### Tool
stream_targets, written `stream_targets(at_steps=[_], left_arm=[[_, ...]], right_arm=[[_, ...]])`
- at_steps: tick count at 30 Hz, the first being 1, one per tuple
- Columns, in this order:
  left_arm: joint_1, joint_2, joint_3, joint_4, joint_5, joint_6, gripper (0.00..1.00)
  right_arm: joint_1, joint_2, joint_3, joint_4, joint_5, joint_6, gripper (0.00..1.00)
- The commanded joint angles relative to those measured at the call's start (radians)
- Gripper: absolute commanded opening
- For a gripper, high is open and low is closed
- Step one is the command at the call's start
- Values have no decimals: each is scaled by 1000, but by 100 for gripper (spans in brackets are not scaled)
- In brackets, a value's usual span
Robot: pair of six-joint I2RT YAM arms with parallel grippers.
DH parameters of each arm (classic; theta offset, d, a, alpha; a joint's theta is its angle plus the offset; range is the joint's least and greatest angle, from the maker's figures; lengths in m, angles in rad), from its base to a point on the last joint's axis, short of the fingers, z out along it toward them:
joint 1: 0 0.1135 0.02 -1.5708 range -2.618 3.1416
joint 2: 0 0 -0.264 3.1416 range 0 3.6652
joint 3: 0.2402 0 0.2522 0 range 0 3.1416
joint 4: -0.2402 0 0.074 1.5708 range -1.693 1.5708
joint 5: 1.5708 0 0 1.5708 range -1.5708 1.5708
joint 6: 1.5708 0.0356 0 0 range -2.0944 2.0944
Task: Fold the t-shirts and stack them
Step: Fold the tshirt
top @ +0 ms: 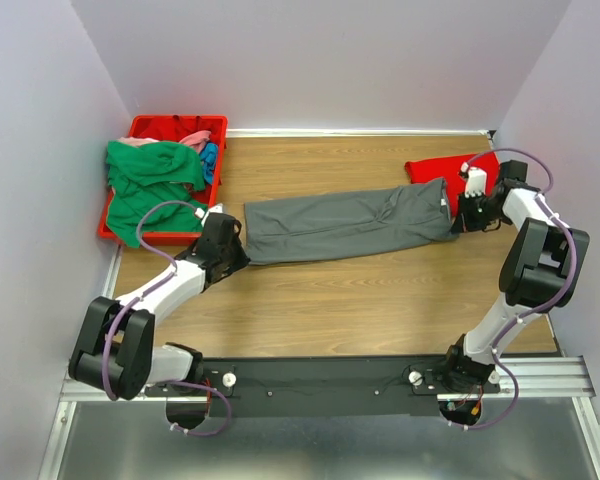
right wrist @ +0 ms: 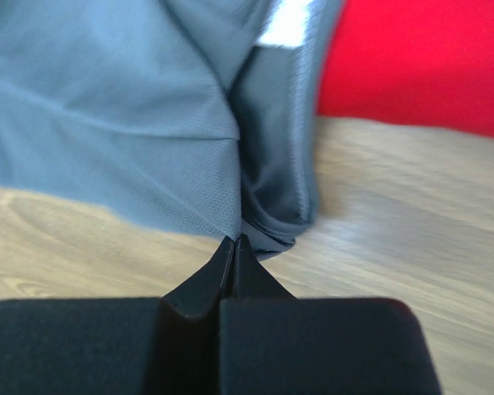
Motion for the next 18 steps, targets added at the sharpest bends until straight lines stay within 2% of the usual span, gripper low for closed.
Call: stream_targets(at_steps=[1,6,13,18], left_arm=[[9,-50,-17,-32,9,5,0],[12,-79,-20,-45,8,2,0],[15,-97,-14,-62,17,7,0],[15,-108,-17,-64,83,27,0]], right_arm=[[-10,-18,72,5,98,7,0],[-13,-4,115,13,158,37,0],[-14,11,139,11,155,40,0],[-14,-3,98,10,132,14,0]])
